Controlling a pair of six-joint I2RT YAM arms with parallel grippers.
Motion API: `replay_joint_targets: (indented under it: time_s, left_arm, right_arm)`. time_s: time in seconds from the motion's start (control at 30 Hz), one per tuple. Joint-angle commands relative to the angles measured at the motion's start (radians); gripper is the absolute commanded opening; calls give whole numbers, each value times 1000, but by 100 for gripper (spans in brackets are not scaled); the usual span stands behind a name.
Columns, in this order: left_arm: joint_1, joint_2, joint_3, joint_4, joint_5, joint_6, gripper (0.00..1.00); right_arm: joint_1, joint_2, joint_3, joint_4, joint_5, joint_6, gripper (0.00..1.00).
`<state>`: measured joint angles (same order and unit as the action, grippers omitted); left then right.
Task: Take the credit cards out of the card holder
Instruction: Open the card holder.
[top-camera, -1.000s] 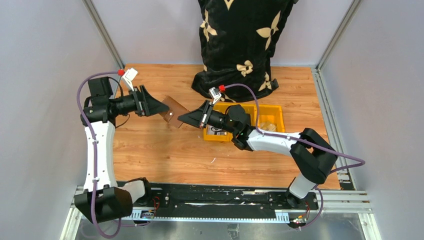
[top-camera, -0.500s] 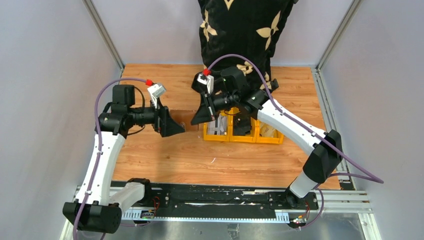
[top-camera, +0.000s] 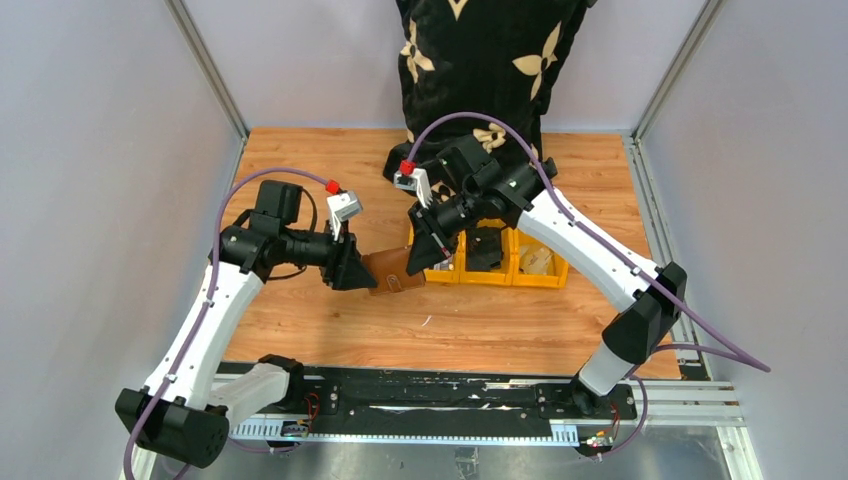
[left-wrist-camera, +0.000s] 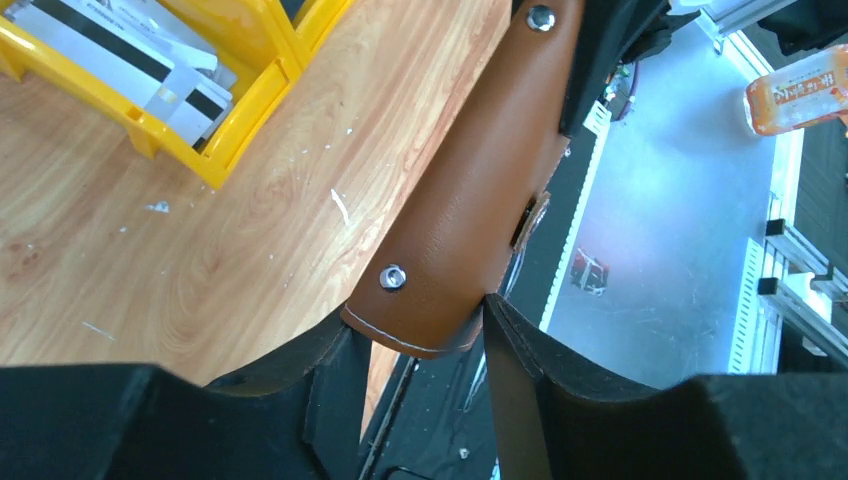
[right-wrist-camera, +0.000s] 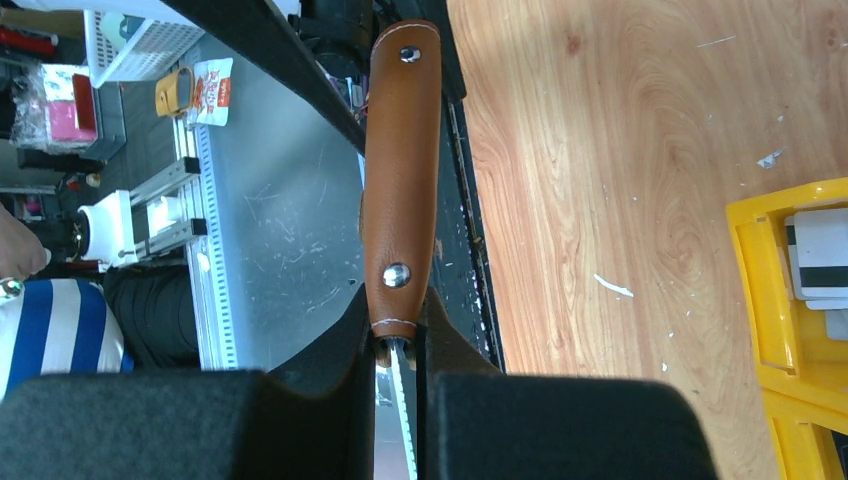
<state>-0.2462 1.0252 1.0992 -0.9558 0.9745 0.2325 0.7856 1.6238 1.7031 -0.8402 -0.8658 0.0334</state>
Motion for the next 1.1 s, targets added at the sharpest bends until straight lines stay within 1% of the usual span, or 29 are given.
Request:
replay_joint_targets:
  time_s: [0.0, 0.07, 0.1, 0.17, 0.2, 0.23, 0.3, 0.33, 0.37, 0.43, 0.47, 0.6, 0.63, 0.67, 0.7, 0.73, 0.77, 0.8, 0.83, 0.87, 0.9, 0.97, 1.07]
  left_arm:
    - [-36, 2, 0, -15, 11, 11, 43]
    - [-42, 2, 8, -16, 9, 6, 34]
    - [-42, 5, 13, -15, 13, 0, 32]
    - [-42, 9, 21, -16, 43, -11, 23]
    - [-42, 10, 22, -17, 54, -18, 20]
    - [-42, 6, 23, -17, 69, -26, 14]
    - [-42, -8, 18, -17, 88, -44, 9]
    - [-42, -18, 11, -17, 98, -54, 7]
    - [-42, -31, 8, -17, 106, -62, 6]
    - [-42, -56, 17, -19, 108, -81, 1]
    - [-42, -62, 25, -19, 101, -91, 0]
    - [-42, -75, 49, -17, 97, -132, 0]
    - [-42, -79, 45, -17, 103, -138, 0]
    - [-41, -83, 40, -17, 104, -143, 1]
    - [-42, -88, 32, -15, 105, -145, 9]
    - [-42, -95, 26, -13, 103, -145, 18]
    - [-42, -102, 21, -11, 101, -145, 35]
    - [-42, -111, 15, -14, 99, -144, 54]
    - [-42, -118, 14, -20, 104, -137, 69]
    - [-42, -123, 16, -29, 108, -128, 77]
    - [-41, -127, 17, -34, 113, -123, 82]
    - [-42, -127, 23, -59, 128, -97, 88]
    - [-43, -123, 22, -85, 137, -62, 89]
  right_arm:
    - [36, 32, 72, -67, -11, -66, 0]
    - [46, 43, 93, -67, -15, -62, 0]
    - [52, 51, 105, -67, -23, -60, 0]
    - [69, 64, 132, -67, -33, -57, 0]
    - [73, 67, 144, -67, -33, -52, 0]
    - [77, 71, 154, -65, -36, -46, 2]
    - [76, 58, 149, -25, -36, -1, 7]
    - [76, 43, 114, 37, -43, 47, 10]
    - [76, 21, 75, 106, -41, 92, 17]
    - [76, -43, -35, 275, -30, 201, 27]
    - [76, -82, -103, 379, -26, 267, 29]
    - [75, -256, -421, 867, 17, 518, 33]
    - [75, -296, -478, 962, 31, 565, 30]
    - [75, -313, -516, 1014, 43, 589, 21]
    - [75, -333, -528, 1024, 56, 591, 14]
    - [75, -338, -520, 992, 62, 562, 7]
    - [75, -335, -494, 934, 61, 542, 1]
    - [75, -325, -442, 864, 53, 485, 0]
    - [75, -310, -398, 775, 40, 440, 0]
    - [76, -292, -351, 689, 25, 397, 0]
    - [78, -271, -305, 609, 11, 344, 0]
    - [86, -220, -198, 380, 2, 225, 0]
    - [104, -134, -46, 127, 27, 71, 0]
